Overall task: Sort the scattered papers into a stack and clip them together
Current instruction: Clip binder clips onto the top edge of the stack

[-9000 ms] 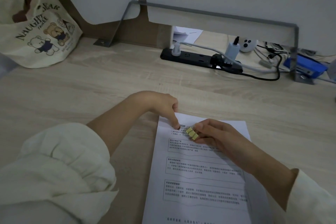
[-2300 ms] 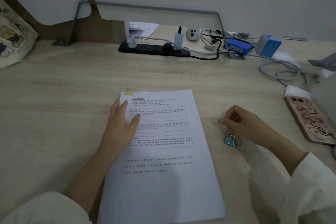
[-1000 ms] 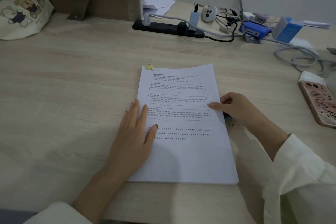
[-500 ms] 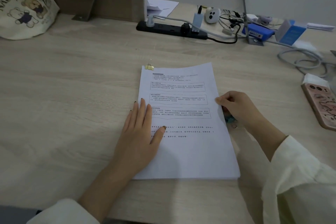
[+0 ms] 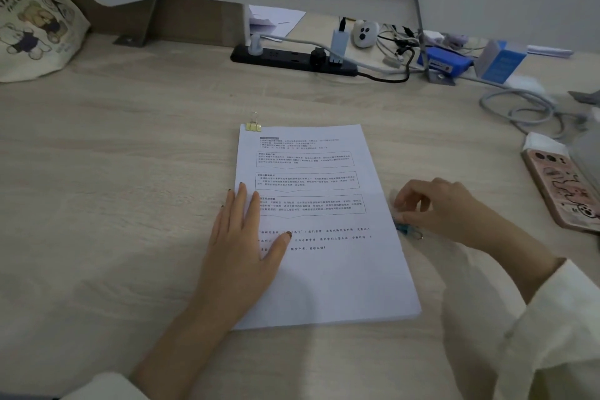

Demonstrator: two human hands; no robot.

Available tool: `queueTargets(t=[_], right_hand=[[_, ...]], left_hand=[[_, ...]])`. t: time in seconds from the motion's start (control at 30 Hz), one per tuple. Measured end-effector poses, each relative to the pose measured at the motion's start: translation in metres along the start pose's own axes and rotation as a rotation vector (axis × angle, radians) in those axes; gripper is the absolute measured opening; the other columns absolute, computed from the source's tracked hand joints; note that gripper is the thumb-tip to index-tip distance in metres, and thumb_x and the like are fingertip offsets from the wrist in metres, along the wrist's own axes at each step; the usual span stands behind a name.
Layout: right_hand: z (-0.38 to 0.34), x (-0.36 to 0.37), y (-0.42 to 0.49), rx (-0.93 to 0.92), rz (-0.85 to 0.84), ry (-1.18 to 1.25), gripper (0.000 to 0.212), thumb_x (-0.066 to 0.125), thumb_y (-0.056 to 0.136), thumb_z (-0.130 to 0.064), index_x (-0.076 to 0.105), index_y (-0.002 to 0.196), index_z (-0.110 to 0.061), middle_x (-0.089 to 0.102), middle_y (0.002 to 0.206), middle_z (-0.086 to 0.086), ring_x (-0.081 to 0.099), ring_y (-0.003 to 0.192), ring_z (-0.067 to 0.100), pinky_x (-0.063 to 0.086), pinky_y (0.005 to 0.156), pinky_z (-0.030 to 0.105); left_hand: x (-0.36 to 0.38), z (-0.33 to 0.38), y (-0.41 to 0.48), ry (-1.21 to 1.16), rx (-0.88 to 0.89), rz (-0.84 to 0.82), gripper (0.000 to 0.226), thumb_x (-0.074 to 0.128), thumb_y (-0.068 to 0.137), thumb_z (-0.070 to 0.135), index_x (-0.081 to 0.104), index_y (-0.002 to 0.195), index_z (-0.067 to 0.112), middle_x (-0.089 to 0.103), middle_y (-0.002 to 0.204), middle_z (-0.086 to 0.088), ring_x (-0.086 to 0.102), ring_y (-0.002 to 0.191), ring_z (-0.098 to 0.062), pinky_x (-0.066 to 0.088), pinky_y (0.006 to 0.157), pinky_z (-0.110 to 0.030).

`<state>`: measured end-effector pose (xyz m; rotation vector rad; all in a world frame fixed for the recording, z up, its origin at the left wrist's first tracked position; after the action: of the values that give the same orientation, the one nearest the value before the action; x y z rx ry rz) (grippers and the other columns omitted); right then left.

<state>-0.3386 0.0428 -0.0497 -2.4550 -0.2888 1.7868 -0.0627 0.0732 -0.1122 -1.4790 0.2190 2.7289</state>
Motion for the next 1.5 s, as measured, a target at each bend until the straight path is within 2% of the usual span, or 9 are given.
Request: queueTargets(t=[0.2, 0.33, 0.5, 0.67, 0.83, 0.9, 0.97, 1.17, 1.5], right_hand=[[0.002, -0.003, -0.003, 0.028, 0.042, -0.143, 0.027, 0.060, 0.079, -0.052, 0.051, 0.094, -0.032, 0.054, 0.082, -0.016, 0.047, 0.083, 0.009, 0.026, 0.078, 0.027], [0.006, -0.003, -0.011, -0.010, -0.073, -0.196, 0.024, 0.060, 0.081, -0.050, 0.046, 0.094, -0.035, 0.051, 0.081, -0.019, 0.042, 0.083, 0.005, 0.024, 0.079, 0.026], [0.007, 0.001, -0.010, -0.038, -0.021, -0.051, 0.015, 0.062, 0.085, -0.033, 0.049, 0.092, -0.034, 0.054, 0.085, -0.015, 0.043, 0.077, -0.004, 0.025, 0.078, 0.023], [0.005, -0.011, -0.003, 0.048, 0.101, 0.213, 0.018, 0.061, 0.086, -0.015, 0.056, 0.096, -0.029, 0.054, 0.085, -0.009, 0.052, 0.073, 0.008, 0.037, 0.062, 0.014], [-0.035, -0.036, 0.004, -0.104, 0.023, 0.583, 0.020, 0.066, 0.082, -0.011, 0.063, 0.096, -0.026, 0.064, 0.097, 0.010, 0.061, 0.091, 0.024, 0.050, 0.082, 0.027], [-0.060, -0.040, 0.010, -0.207, -0.068, 0.614, 0.021, 0.066, 0.082, -0.013, 0.063, 0.097, -0.027, 0.065, 0.092, 0.004, 0.061, 0.089, 0.021, 0.050, 0.085, 0.030], [-0.084, -0.039, 0.016, -0.317, -0.120, 0.564, 0.022, 0.065, 0.083, -0.012, 0.062, 0.098, -0.026, 0.059, 0.080, -0.007, 0.057, 0.076, 0.010, 0.048, 0.078, 0.024], [-0.111, -0.040, 0.041, -0.381, -0.139, 0.588, 0.020, 0.063, 0.085, -0.014, 0.063, 0.104, -0.021, 0.059, 0.086, -0.007, 0.057, 0.075, 0.001, 0.048, 0.074, 0.014], [-0.100, -0.045, 0.111, -0.093, -0.316, 1.122, 0.040, 0.055, 0.083, -0.029, 0.065, 0.110, 0.000, 0.071, 0.103, 0.011, 0.067, 0.091, 0.016, 0.055, 0.084, 0.021]], left_hand=[[0.001, 0.000, -0.002, 0.123, 0.001, -0.051, 0.101, -0.004, 0.066, 0.075, -0.006, 0.148, 0.017, -0.027, 0.146, 0.009, -0.028, 0.134, -0.003, -0.017, 0.111, -0.022], [0.006, 0.001, -0.002, 0.208, 0.013, -0.063, 0.110, -0.029, 0.058, 0.078, -0.009, 0.147, 0.016, -0.027, 0.148, 0.005, -0.027, 0.136, -0.007, -0.022, 0.109, -0.021], [0.007, -0.001, -0.002, 0.231, 0.032, -0.081, 0.110, -0.031, 0.059, 0.076, -0.008, 0.146, 0.013, -0.024, 0.149, 0.003, -0.025, 0.138, -0.011, -0.023, 0.108, -0.021], [0.001, -0.002, 0.002, 0.210, 0.025, -0.084, 0.111, -0.015, 0.062, 0.082, 0.005, 0.149, 0.016, -0.011, 0.157, 0.002, -0.016, 0.143, -0.012, -0.015, 0.112, -0.024], [-0.029, 0.018, 0.017, -0.119, 0.052, 0.110, 0.065, 0.031, 0.082, 0.060, 0.050, 0.130, 0.022, 0.041, 0.143, 0.008, 0.026, 0.140, -0.010, 0.014, 0.110, -0.014], [-0.042, 0.039, 0.029, -0.526, -0.043, -0.117, 0.034, 0.044, 0.089, 0.052, 0.057, 0.113, 0.030, 0.058, 0.121, 0.015, 0.052, 0.118, -0.004, 0.036, 0.096, -0.011], [-0.046, 0.058, 0.042, -0.818, -0.113, -0.349, 0.020, 0.043, 0.092, 0.042, 0.058, 0.099, 0.030, 0.069, 0.096, 0.011, 0.068, 0.093, -0.010, 0.051, 0.083, -0.024], [-0.059, 0.057, 0.074, -0.926, -0.063, -0.341, 0.016, 0.043, 0.096, 0.016, 0.055, 0.086, 0.013, 0.069, 0.063, 0.005, 0.067, 0.060, -0.008, 0.054, 0.057, -0.019], [-0.069, 0.041, 0.142, -0.770, 0.017, -0.275, 0.012, 0.048, 0.094, 0.025, 0.057, 0.088, 0.019, 0.068, 0.085, 0.009, 0.066, 0.079, 0.000, 0.052, 0.071, -0.019]])
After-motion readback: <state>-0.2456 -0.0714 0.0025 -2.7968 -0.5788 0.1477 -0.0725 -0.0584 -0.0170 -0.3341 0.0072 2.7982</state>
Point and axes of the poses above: each hand's wrist, its own y-axis towards the middle knuckle, its own x-axis out of the palm, z = x × y, the point moved 1 cm from there along y, towards the middle knuckle
